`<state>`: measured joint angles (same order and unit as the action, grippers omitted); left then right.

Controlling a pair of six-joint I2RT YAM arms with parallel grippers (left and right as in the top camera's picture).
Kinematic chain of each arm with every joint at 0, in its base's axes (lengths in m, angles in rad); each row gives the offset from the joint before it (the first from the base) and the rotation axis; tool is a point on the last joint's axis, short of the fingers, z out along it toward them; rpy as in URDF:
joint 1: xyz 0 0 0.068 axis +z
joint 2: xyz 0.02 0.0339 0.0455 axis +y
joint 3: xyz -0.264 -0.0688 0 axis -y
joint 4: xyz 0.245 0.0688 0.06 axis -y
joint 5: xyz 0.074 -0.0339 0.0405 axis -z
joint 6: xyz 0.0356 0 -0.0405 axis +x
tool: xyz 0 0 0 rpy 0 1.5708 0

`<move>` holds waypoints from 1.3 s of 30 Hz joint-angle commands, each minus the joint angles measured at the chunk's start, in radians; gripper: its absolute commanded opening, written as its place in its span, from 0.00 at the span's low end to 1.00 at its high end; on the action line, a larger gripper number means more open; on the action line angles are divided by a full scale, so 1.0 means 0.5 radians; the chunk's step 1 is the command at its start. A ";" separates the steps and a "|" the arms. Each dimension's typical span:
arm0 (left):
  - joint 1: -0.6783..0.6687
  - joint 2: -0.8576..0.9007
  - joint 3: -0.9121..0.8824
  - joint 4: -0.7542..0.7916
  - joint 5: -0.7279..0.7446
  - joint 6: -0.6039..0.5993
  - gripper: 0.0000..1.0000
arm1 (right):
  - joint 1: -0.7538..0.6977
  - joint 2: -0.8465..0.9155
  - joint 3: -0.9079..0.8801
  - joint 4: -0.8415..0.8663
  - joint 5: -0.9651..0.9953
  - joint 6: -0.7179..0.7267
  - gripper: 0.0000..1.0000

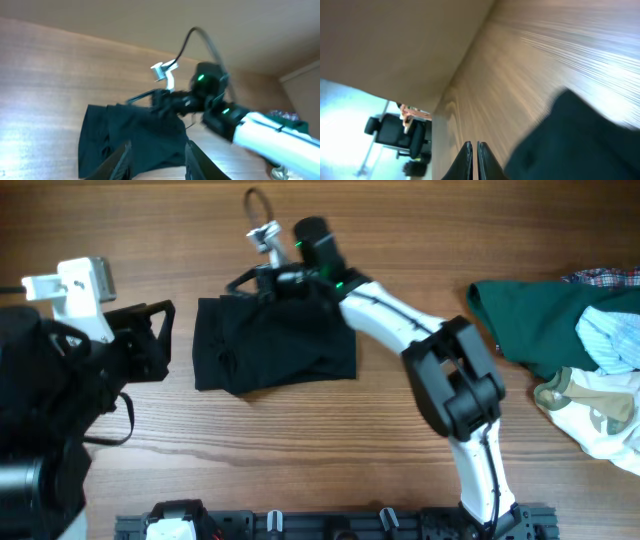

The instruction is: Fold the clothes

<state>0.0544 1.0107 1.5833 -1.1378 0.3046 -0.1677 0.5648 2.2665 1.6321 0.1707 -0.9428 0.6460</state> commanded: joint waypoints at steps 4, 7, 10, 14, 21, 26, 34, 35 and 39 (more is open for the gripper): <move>0.003 0.465 0.013 -0.121 0.018 0.068 0.31 | -0.343 -0.323 0.011 -0.906 0.229 -0.542 0.07; -0.018 0.754 0.012 -0.114 0.026 0.068 0.18 | -0.381 -0.511 0.012 -1.479 0.864 -0.684 0.08; -0.081 1.061 0.012 -0.082 0.026 0.067 0.06 | -0.337 -0.660 0.012 -1.895 1.199 -0.852 0.08; -0.198 1.514 0.012 0.065 0.026 0.067 0.04 | -0.239 -0.676 0.007 -2.238 1.213 -0.893 0.08; -0.287 2.136 0.012 0.343 0.002 0.067 0.04 | -0.166 -0.565 -0.108 -2.163 1.213 -0.933 0.09; -0.282 2.350 0.012 0.387 -0.219 0.066 0.04 | -0.167 -0.314 -0.182 -2.055 1.212 -1.035 0.08; -0.150 2.347 0.014 0.412 -0.614 0.067 0.04 | -0.168 0.018 -0.184 -2.123 1.626 -0.908 0.07; -0.118 2.341 0.014 0.407 -0.629 0.067 0.04 | -0.168 0.014 -0.184 -2.142 1.685 -0.905 0.07; 0.014 2.290 0.019 0.364 -0.570 0.067 0.04 | -0.169 0.002 -0.183 -2.185 1.716 -0.943 0.08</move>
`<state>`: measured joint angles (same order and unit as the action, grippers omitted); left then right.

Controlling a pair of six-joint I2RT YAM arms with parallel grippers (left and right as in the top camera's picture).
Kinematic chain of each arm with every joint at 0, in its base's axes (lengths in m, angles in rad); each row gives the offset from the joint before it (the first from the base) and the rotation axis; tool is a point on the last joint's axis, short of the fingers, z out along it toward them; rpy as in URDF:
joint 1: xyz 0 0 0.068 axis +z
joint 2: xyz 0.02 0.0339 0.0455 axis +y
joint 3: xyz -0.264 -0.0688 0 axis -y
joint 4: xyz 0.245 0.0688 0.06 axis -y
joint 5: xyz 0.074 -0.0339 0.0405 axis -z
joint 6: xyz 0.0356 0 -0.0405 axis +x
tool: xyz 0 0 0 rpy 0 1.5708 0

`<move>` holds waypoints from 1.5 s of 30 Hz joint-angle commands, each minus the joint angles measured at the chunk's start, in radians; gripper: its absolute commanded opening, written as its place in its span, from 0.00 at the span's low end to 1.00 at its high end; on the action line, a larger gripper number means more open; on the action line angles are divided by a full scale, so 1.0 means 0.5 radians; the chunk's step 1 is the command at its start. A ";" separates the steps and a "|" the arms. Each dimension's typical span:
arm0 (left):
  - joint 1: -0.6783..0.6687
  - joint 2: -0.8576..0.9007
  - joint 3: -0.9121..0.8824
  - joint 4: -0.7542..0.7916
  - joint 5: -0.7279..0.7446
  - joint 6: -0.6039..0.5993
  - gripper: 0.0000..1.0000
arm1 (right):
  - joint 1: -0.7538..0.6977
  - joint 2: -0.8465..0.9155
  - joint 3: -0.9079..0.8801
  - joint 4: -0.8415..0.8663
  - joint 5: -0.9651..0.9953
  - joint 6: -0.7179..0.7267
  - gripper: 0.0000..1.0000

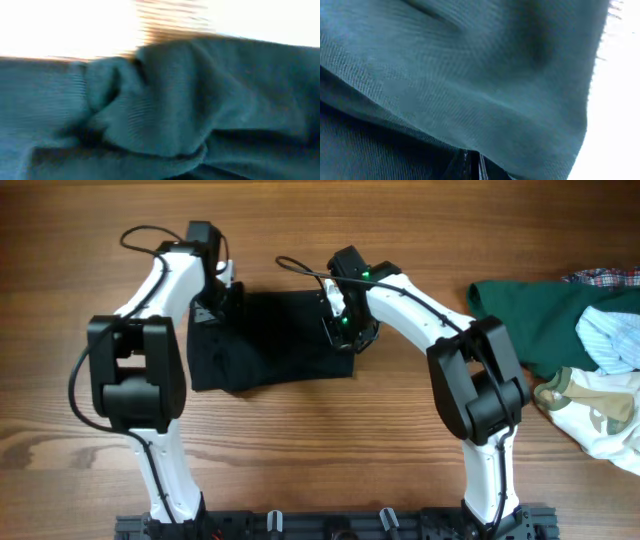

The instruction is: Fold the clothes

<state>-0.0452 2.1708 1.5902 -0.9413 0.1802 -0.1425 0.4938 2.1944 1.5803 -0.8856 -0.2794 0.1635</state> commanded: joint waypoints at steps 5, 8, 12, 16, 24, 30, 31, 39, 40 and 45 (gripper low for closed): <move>0.257 -0.324 0.036 -0.240 0.247 0.016 0.13 | -0.027 0.140 -0.077 -0.079 0.379 0.019 0.07; 0.164 -0.450 0.036 -0.397 0.319 0.018 0.17 | -0.027 0.089 -0.034 -0.095 0.169 -0.151 0.11; -0.017 -0.482 0.031 -0.548 0.243 0.048 0.15 | -0.027 -0.140 0.023 -0.068 -0.072 -0.275 0.15; -0.185 -0.481 -0.127 -0.492 0.163 0.047 0.09 | -0.029 -0.320 0.024 0.117 -0.073 -0.229 0.05; -0.266 -0.481 -0.779 -0.023 0.106 0.039 0.04 | -0.028 -0.104 0.020 0.318 -0.073 -0.163 0.04; -0.255 -0.482 -0.936 -0.075 0.110 -0.201 0.04 | -0.044 0.069 0.020 0.617 0.130 0.042 0.04; -0.242 -0.483 -0.936 -0.093 0.112 -0.278 0.04 | -0.048 0.089 0.020 0.642 0.166 0.053 0.04; 0.005 -0.521 -0.936 -0.336 0.198 -0.305 0.04 | -0.227 0.117 0.021 0.737 0.484 0.196 0.04; 0.030 -0.533 -0.936 -0.336 0.198 -0.300 0.04 | -0.240 0.116 0.021 0.738 0.482 0.175 0.04; 0.099 -0.655 -0.887 -0.327 0.209 -0.274 0.04 | -0.249 0.031 0.079 0.562 0.333 -0.074 0.04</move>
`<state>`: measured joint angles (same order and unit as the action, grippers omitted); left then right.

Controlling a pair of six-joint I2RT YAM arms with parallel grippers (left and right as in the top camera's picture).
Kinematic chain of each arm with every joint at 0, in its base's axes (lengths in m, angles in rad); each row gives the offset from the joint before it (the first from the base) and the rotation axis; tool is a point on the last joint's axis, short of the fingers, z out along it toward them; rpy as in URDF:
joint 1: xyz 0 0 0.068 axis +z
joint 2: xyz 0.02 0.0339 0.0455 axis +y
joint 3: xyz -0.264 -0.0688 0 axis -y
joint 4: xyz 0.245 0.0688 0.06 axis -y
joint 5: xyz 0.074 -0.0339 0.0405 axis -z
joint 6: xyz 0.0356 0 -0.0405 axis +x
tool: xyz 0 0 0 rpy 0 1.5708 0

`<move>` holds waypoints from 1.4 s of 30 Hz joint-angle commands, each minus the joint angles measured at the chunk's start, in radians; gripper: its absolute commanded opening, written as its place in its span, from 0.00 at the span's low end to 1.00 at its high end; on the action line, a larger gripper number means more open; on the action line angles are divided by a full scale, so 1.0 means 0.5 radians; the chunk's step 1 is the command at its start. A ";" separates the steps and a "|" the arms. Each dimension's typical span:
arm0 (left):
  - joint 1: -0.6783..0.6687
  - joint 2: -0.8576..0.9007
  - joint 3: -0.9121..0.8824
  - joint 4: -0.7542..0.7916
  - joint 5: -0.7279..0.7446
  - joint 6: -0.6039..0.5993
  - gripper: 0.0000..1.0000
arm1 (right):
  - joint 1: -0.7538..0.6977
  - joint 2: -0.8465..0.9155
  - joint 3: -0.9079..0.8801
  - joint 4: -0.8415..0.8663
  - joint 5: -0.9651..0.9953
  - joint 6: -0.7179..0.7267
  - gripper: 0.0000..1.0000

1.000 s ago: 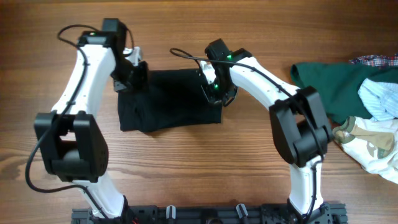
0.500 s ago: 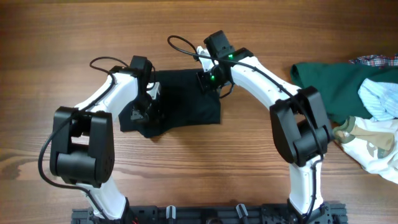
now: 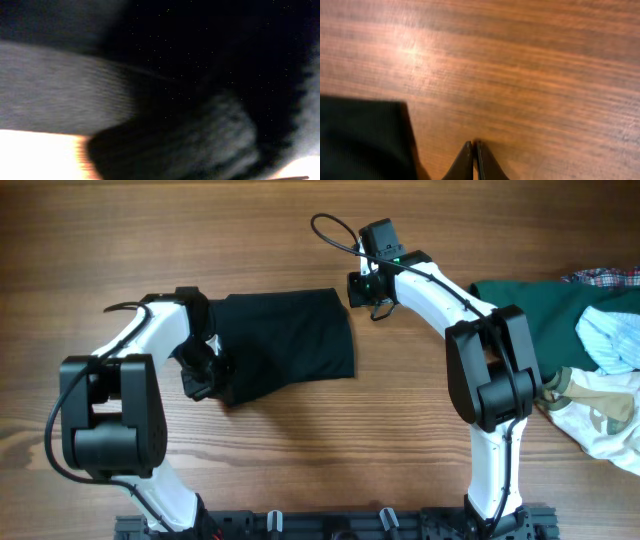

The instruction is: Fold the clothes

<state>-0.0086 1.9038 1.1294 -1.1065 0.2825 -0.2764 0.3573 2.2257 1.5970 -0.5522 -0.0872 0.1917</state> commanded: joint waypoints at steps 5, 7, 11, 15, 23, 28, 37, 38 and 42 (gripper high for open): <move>0.025 -0.472 0.163 0.074 0.092 0.051 0.04 | 0.024 -0.396 0.073 -0.643 -0.387 -0.203 0.04; 0.016 -0.577 0.163 0.175 0.064 0.078 0.06 | 0.025 -0.499 0.069 -0.846 -0.597 -0.220 0.04; -0.014 -0.525 0.162 0.364 0.016 0.180 0.06 | 0.037 -0.462 0.053 -0.883 -0.598 -0.209 0.05; -0.050 -0.381 0.162 0.485 0.018 0.179 0.06 | -0.010 -0.387 0.050 -0.862 -0.659 -0.350 0.62; -0.080 -0.310 0.162 0.480 0.016 0.180 0.09 | -0.197 -0.143 0.048 -0.846 -1.103 -0.388 0.96; -0.080 -0.310 0.162 0.510 -0.061 0.180 0.14 | -0.172 0.119 0.048 -0.849 -1.419 -0.443 0.97; -0.080 -0.310 0.162 0.509 -0.067 0.180 0.14 | 0.018 0.185 0.048 -0.730 -1.524 -0.310 0.85; -0.080 -0.310 0.162 0.509 -0.067 0.179 0.14 | 0.021 0.185 0.048 -0.705 -1.486 -0.257 0.78; -0.080 -0.310 0.162 0.508 -0.067 0.180 0.14 | 0.005 0.179 0.048 -0.716 -1.317 -0.153 0.05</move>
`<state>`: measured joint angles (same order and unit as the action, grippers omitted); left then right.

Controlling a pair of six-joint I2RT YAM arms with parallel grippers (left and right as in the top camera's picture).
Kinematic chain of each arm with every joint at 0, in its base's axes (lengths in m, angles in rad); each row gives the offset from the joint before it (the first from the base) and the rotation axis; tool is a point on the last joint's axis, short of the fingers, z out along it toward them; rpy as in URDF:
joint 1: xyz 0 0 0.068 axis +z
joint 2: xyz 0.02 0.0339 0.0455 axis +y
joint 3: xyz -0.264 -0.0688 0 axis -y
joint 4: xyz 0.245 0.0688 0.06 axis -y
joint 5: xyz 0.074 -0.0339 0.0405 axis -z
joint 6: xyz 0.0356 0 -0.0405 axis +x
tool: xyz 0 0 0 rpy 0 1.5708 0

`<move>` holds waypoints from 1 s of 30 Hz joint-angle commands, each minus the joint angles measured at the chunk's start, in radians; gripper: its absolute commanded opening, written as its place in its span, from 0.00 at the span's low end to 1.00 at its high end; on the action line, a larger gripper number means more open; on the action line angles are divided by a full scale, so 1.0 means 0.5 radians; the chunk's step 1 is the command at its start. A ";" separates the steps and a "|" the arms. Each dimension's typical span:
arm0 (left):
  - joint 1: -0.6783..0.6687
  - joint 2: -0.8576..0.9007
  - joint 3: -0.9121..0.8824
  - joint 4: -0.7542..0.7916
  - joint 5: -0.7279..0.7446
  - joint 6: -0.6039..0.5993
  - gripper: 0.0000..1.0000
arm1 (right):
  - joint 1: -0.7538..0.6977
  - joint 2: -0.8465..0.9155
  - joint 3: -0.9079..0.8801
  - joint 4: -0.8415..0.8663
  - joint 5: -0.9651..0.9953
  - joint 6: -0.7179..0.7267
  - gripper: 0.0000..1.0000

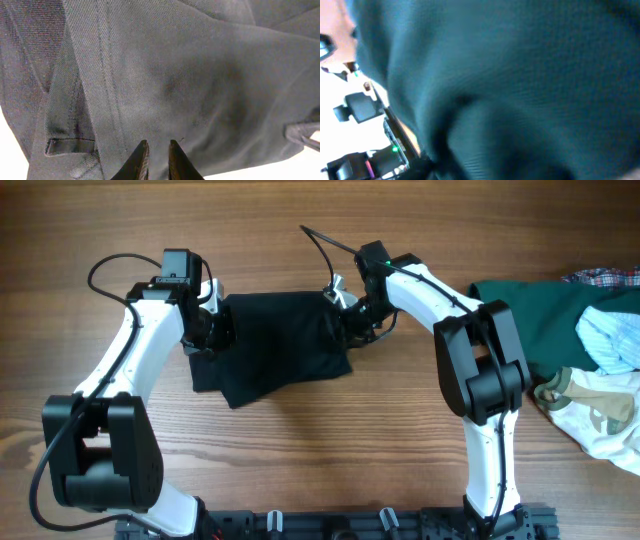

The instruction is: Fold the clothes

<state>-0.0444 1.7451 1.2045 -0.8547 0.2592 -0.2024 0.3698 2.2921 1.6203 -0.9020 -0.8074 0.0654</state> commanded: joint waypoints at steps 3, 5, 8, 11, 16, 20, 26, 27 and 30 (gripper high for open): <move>-0.008 0.008 0.011 0.006 -0.029 0.032 0.13 | -0.072 -0.016 0.002 -0.114 0.282 0.101 0.05; -0.008 0.008 0.011 0.018 -0.090 0.032 0.13 | -0.134 -0.119 0.008 -0.250 0.607 0.117 0.04; -0.008 0.008 0.011 0.018 -0.149 0.033 0.13 | -0.222 -0.285 0.037 -0.459 1.212 0.164 0.04; -0.008 0.008 0.011 0.020 -0.149 0.033 0.12 | -0.315 -0.433 0.047 -0.580 1.609 0.243 0.04; -0.008 0.008 0.011 0.018 -0.148 0.033 0.11 | -0.377 -0.615 0.085 -0.607 1.646 0.150 0.04; -0.008 0.008 0.011 0.019 -0.148 0.031 0.11 | -0.211 -0.665 0.086 -0.516 1.202 0.024 0.04; -0.008 0.008 0.011 -0.010 -0.148 0.031 0.11 | 0.220 -0.665 0.085 -0.324 1.133 0.108 0.04; -0.008 0.008 0.011 -0.015 -0.148 0.031 0.11 | 0.300 -0.665 0.086 -0.294 1.144 0.121 0.04; -0.008 0.008 0.011 -0.020 -0.147 0.031 0.11 | 0.447 -0.665 0.086 -0.273 1.241 0.164 0.05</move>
<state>-0.0444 1.7451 1.2045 -0.8623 0.1978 -0.1993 0.5461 1.9835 1.6428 -1.0443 -0.1864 0.1158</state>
